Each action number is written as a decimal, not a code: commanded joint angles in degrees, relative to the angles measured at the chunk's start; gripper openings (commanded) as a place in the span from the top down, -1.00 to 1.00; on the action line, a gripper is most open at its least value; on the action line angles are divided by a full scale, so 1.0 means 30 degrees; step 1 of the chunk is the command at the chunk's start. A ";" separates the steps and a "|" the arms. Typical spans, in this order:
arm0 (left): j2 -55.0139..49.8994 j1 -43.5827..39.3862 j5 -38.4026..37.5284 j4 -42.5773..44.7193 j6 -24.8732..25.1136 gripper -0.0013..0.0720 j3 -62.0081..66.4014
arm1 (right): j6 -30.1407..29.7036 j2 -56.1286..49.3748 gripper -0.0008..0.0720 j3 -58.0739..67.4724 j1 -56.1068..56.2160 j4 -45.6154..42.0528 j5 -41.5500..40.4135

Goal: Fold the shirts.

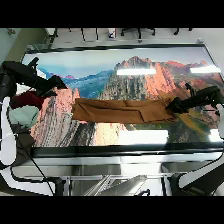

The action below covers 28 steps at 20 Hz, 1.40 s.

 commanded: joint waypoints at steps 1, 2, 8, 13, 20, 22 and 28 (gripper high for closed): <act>0.0211 -0.0299 0.0109 -0.0452 -0.0291 -0.66 0.0022 | -0.0517 -0.0619 0.44 -0.0007 0.0459 0.0525 0.0087; 0.0219 -0.0692 0.0146 -0.0452 -0.0240 0.18 0.0022 | -0.0532 -0.0670 0.62 -0.0007 0.0656 0.0525 0.0211; 0.0233 -0.5566 -0.0852 -0.0408 0.0867 0.93 0.0000 | -0.0729 -0.0568 0.92 0.0423 0.0619 0.0947 -0.0182; -0.2718 -1.1737 -0.6113 -0.0277 0.0925 0.93 0.0007 | -0.0430 0.1763 0.92 0.2579 0.0350 0.2266 -0.3694; -1.0200 -1.5234 -1.0812 -0.2994 0.0255 0.93 0.4452 | 0.1603 0.6229 0.92 0.6856 0.0415 0.2951 -0.6958; -1.1774 -1.5475 -1.0754 -0.3592 -0.0758 0.93 0.6630 | 0.2069 0.6900 0.92 0.7176 0.0525 0.3067 -0.6965; -1.2830 -1.5453 -1.3580 -0.7970 -0.0882 0.93 0.5850 | 0.2586 0.7074 0.92 0.7169 0.2667 0.3053 -0.6951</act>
